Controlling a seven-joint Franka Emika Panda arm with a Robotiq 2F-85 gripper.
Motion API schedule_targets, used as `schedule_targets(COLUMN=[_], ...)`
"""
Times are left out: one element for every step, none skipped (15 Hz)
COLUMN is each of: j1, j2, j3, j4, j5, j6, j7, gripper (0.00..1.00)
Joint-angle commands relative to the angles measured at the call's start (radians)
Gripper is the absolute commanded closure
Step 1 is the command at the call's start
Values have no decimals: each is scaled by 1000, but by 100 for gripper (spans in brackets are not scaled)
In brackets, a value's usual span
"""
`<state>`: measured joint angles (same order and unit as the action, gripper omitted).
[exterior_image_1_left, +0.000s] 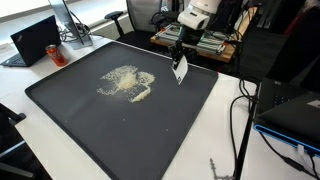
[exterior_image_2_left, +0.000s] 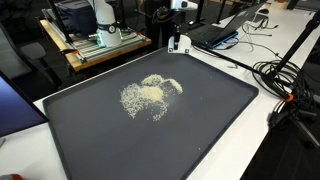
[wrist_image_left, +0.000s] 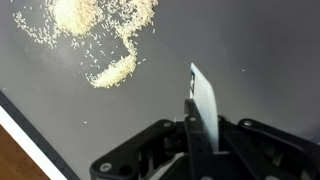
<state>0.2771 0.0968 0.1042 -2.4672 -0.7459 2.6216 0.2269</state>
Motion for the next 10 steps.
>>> schedule_targets(j1=[-39,-44,-49,-53,-58,-62,-65,-69,-71,-74], j2=[-50,-57,-64,-71,-78,-83,-87,-90,-94,-96], j3=[24,24,23,23,22,22,23,23,23,23], j4=[-22,-24,-26,-27,-28,-29,-29,-28,-28,-28], j5=[74,85,90,94,96,102,104,110,113,117], j6=[-45,-53,-64,-76,-90,-101,-117,-133,-146,-161], j7=[-70,-81,-89,-95,-99,-109,-114,-123,-128,-135], gripper=[99,99,99,99,99,99,99,99,99,99])
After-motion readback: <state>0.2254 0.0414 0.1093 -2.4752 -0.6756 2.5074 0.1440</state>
